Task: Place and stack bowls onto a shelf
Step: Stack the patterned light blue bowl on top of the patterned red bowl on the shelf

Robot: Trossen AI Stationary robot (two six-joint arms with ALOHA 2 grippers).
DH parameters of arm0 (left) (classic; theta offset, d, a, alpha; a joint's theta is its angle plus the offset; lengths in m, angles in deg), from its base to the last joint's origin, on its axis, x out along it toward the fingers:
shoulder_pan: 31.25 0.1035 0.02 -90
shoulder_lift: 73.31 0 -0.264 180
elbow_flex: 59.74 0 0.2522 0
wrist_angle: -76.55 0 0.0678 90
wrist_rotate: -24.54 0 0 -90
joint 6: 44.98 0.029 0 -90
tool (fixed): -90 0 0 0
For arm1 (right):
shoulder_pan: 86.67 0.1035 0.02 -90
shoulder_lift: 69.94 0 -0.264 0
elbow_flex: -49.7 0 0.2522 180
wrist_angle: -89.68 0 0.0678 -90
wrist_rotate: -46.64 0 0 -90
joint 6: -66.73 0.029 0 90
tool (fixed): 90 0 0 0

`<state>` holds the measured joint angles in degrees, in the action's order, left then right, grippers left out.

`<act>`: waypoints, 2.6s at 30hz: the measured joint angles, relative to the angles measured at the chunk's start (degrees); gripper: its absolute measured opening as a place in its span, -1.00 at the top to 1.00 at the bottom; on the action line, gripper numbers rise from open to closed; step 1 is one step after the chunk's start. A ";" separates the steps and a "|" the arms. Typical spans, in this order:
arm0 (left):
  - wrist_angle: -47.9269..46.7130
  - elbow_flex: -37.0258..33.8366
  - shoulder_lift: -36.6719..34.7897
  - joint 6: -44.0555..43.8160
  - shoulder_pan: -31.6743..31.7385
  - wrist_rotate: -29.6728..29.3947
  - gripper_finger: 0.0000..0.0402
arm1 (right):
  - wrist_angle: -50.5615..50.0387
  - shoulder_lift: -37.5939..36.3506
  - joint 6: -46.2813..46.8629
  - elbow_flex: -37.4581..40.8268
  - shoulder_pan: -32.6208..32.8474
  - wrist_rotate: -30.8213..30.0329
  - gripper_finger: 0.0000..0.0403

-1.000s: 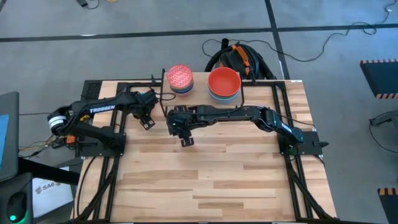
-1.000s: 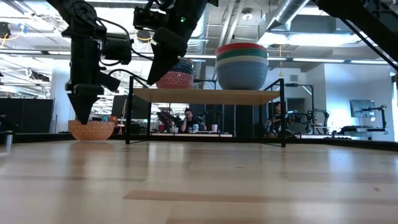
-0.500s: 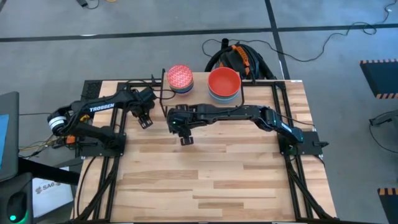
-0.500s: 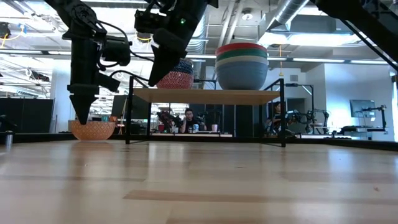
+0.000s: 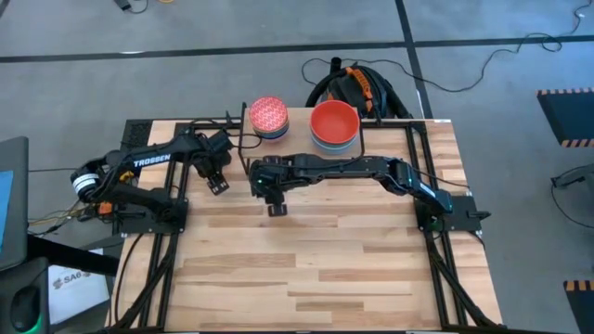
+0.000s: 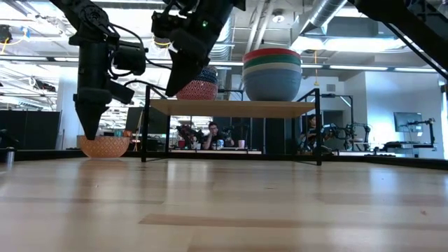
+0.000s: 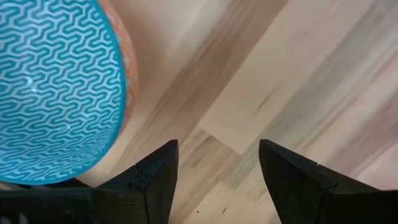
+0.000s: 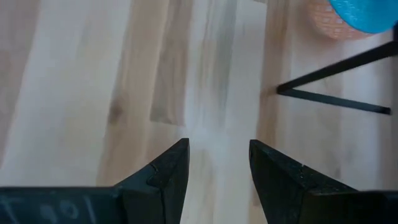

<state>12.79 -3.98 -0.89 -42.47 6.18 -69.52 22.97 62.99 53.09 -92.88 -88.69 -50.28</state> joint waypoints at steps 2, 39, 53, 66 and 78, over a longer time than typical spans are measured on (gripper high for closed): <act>0.00 0.00 0.00 -0.14 0.40 -0.10 -0.04 | 0.51 0.00 0.65 0.00 0.02 1.07 0.04; 4.02 0.00 -0.02 10.86 2.40 -7.11 0.32 | 3.44 0.02 10.61 0.00 1.77 2.48 0.04; -0.98 4.96 -0.19 7.76 1.25 -11.82 0.22 | -0.28 0.02 9.85 0.00 2.01 2.49 0.04; 3.52 1.97 8.15 11.49 4.31 -14.03 -0.04 | -0.83 0.02 9.15 0.00 1.88 2.58 0.04; -0.77 1.90 6.71 5.23 4.20 -7.37 0.95 | -0.87 0.02 9.10 0.00 1.49 2.67 0.04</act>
<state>12.02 -2.08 5.82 -37.24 10.38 -76.90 22.10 63.01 62.19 -92.88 -87.20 -47.62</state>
